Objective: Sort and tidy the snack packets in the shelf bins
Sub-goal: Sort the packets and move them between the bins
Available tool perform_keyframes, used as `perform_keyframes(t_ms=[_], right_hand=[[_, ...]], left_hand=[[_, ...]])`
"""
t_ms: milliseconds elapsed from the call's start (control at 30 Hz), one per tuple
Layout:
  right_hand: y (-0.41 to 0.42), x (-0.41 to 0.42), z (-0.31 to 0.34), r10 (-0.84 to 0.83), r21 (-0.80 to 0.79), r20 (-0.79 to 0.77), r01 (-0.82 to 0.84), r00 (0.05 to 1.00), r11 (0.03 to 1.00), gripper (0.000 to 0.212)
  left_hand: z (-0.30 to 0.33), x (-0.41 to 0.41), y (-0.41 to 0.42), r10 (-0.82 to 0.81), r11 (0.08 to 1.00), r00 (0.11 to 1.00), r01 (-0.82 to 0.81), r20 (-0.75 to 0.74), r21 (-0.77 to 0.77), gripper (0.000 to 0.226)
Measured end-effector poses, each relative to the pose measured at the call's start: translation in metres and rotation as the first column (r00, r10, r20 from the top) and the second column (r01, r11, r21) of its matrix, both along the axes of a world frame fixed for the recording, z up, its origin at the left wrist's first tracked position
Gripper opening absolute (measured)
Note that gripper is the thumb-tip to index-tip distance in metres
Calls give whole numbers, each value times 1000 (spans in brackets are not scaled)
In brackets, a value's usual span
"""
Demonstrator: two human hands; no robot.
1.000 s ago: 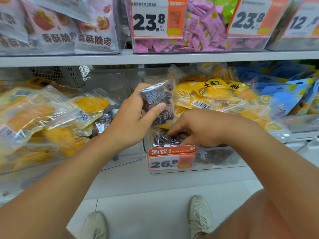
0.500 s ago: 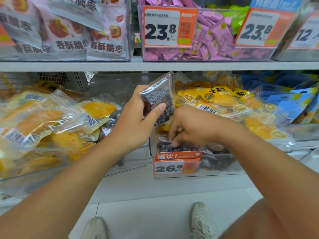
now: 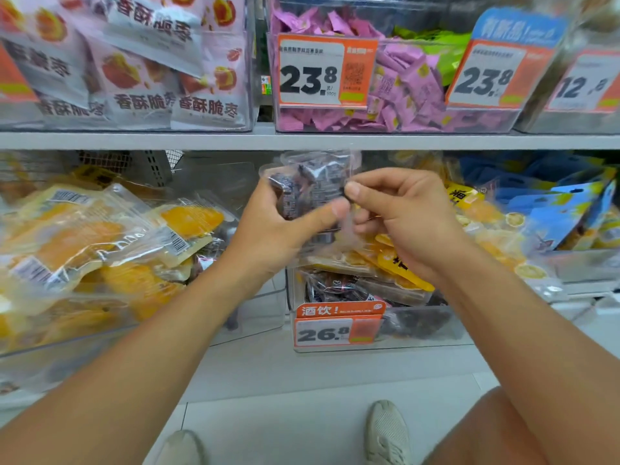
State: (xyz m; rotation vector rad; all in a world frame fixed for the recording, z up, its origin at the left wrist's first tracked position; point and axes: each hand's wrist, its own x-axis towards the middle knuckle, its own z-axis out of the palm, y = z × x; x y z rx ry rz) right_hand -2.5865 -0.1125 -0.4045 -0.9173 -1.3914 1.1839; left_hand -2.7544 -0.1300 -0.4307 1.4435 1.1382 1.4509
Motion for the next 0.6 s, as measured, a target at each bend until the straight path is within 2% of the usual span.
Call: perform_keyframes(t_ms=[67,100,167,200,233,267,300,333,367,400,467,533,600], right_hand=[[-2,-7,1,59,-34,17,-59,998,998,7],[0,-5,2,50,-15,88,-49,995,999,14],[9,6,2,-2,131,392,-54,920,990,21],[12,8,1,20,185,588,-158,808,970,17],[12,7,-2,82,155,772,-312,631,937,11],[10,1,-7,141,56,904,-438,403,897,10],[8,-6,-13,155,-44,970,-495,186,868,18],[7,-14,-18,108,-80,994,-502,27,861,27],[6,-22,-21,32,-57,998,-497,-59,866,31],[5,-29,-21,-41,-9,995,-491,-91,871,31],[7,-38,-24,-144,82,985,-463,-99,883,13],[11,-43,-25,-224,155,969,-448,-105,881,18],[16,-39,-24,-211,159,976,-465,-62,871,16]], left_hand=[[1,-3,-2,89,995,996,-89,-12,34,65],[2,-9,-2,155,987,988,-154,-18,55,63],[7,-24,-1,275,959,961,-272,-31,81,58],[8,-32,-1,309,949,948,-302,-71,92,59],[8,-39,-1,319,947,939,-309,-128,93,60],[6,-45,-1,308,951,937,-299,-166,77,59],[5,-49,-2,284,959,944,-281,-167,47,57],[3,-52,-2,254,967,957,-254,-144,13,54],[2,-53,-2,228,973,967,-231,-113,-13,53],[1,-54,-2,216,975,972,-219,-88,-31,53],[1,-55,-2,211,976,976,-213,-62,-37,54],[1,-55,-4,208,977,977,-210,-57,-29,55],[1,-54,-7,195,981,977,-195,-83,8,50]])
